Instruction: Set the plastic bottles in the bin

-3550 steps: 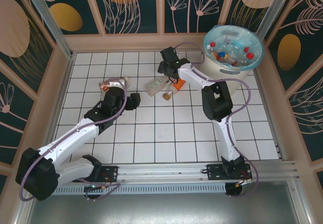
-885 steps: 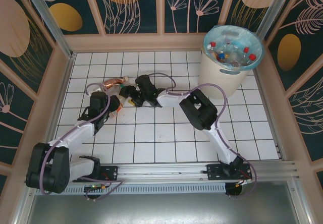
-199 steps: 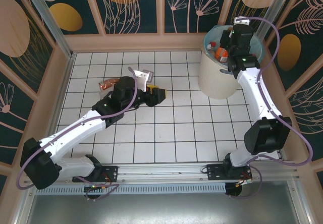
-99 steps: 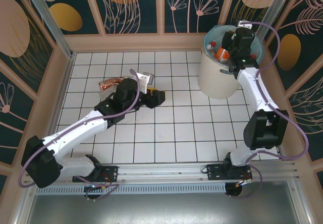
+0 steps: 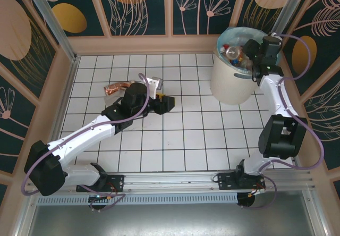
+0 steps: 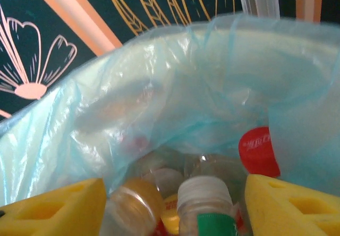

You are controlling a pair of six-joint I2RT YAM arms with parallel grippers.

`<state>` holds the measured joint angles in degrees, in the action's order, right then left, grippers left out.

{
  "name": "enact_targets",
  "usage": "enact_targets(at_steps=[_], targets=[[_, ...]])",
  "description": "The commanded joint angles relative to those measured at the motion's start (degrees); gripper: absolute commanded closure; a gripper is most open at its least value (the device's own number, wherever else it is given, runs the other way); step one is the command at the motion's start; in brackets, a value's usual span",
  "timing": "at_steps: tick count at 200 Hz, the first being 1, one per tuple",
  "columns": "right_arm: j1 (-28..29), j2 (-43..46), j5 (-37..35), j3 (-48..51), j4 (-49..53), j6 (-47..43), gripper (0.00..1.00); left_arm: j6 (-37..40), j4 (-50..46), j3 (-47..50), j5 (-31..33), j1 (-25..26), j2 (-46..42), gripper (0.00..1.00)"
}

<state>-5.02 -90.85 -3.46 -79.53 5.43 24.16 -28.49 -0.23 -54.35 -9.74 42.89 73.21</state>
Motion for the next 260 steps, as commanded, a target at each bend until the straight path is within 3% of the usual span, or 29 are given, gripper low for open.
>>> enact_targets(at_steps=[1,54,111,151,219,260], targets=[[-0.3,4.75,-1.62,4.32,-1.77,3.6,0.29,0.89,-0.03,-0.54,1.21,0.35,-0.39,0.4],[2.88,8.73,-0.64,5.56,-4.13,2.49,0.42,1.07,-0.14,0.03,1.75,0.35,-0.61,0.4],[10.27,4.67,-6.01,-3.94,-0.32,-3.88,0.61,0.74,-0.28,0.46,2.59,0.35,-1.18,0.4],[12.71,1.78,-7.17,-7.13,1.46,-5.64,0.6,0.63,-0.39,1.52,3.59,0.35,-2.28,0.4],[9.81,-4.87,-5.7,-8.1,8.87,-3.87,0.71,1.31,-1.25,1.6,4.09,0.37,-2.72,0.4],[8.62,-7.36,-6.42,-11.05,12.99,-3.47,0.69,1.42,-1.82,1.79,5.15,0.37,-3.23,0.39]])
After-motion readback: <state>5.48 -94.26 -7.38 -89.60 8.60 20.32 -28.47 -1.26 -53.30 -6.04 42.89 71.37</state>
